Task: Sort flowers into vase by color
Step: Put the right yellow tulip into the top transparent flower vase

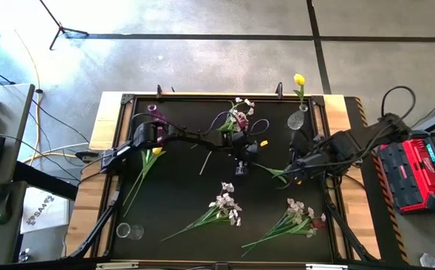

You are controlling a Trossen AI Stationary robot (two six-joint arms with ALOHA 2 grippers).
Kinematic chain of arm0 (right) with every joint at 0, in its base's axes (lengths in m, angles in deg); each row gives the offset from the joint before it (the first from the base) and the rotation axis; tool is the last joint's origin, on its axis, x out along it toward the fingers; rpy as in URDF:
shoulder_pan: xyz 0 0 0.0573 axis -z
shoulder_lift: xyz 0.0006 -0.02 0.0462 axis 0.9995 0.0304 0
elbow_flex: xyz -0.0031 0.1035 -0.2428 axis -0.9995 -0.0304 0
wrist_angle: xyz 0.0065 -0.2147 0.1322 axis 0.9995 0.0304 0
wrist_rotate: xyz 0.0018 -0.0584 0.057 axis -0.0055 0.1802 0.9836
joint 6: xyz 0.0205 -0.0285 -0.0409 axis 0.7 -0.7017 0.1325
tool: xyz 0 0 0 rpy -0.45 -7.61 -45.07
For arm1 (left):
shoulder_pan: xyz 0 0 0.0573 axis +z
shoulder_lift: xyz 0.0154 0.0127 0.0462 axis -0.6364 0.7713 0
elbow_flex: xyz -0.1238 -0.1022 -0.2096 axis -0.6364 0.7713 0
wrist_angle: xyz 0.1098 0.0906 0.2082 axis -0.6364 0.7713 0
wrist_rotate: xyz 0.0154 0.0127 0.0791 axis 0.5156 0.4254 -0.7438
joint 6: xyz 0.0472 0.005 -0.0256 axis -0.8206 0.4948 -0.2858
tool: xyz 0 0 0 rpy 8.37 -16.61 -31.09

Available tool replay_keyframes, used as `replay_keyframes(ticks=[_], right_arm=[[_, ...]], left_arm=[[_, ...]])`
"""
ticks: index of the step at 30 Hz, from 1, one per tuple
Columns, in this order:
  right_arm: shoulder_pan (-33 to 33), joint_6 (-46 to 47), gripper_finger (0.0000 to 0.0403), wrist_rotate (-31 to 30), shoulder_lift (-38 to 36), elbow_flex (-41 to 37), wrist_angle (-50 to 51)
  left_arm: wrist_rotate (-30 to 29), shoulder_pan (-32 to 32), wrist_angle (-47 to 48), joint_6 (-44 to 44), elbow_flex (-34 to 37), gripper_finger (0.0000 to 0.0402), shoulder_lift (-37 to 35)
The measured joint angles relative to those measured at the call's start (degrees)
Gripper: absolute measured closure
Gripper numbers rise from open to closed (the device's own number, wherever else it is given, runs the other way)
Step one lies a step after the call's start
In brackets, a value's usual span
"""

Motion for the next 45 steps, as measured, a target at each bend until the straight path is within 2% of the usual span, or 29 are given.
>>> replay_keyframes(ticks=[6,11,14,25,32,38,45], right_arm=[[-0.20,1.77,0.0183,1.18,0.53,0.00,0.81],[-0.51,2.08,0.0183,1.30,0.53,0.00,0.79],[-1.45,3.50,0.0183,0.18,0.53,0.00,0.65],[-5.16,9.24,0.0183,-3.83,0.53,0.00,-0.09],[-5.66,9.26,0.0183,-6.97,0.46,-0.02,-7.20],[-5.92,10.20,0.0183,-11.97,-1.59,-0.02,-7.29],[-7.75,13.92,0.0183,-21.55,-5.05,-0.02,-4.36]], left_arm=[[0.04,-0.92,4.60,-3.40,-0.24,0.0319,-0.22],[-1.08,-1.21,6.71,-2.53,-0.20,0.0366,-0.23],[-1.82,-1.27,7.02,1.13,-0.17,0.0394,-0.27],[-2.63,-0.53,6.89,15.09,0.28,0.0401,-2.51],[-3.02,2.34,4.95,19.88,0.17,0.0401,-8.30],[-2.70,4.49,4.99,21.50,0.26,0.0401,-12.99],[-2.31,6.33,4.27,23.72,0.20,0.0401,-17.48]])
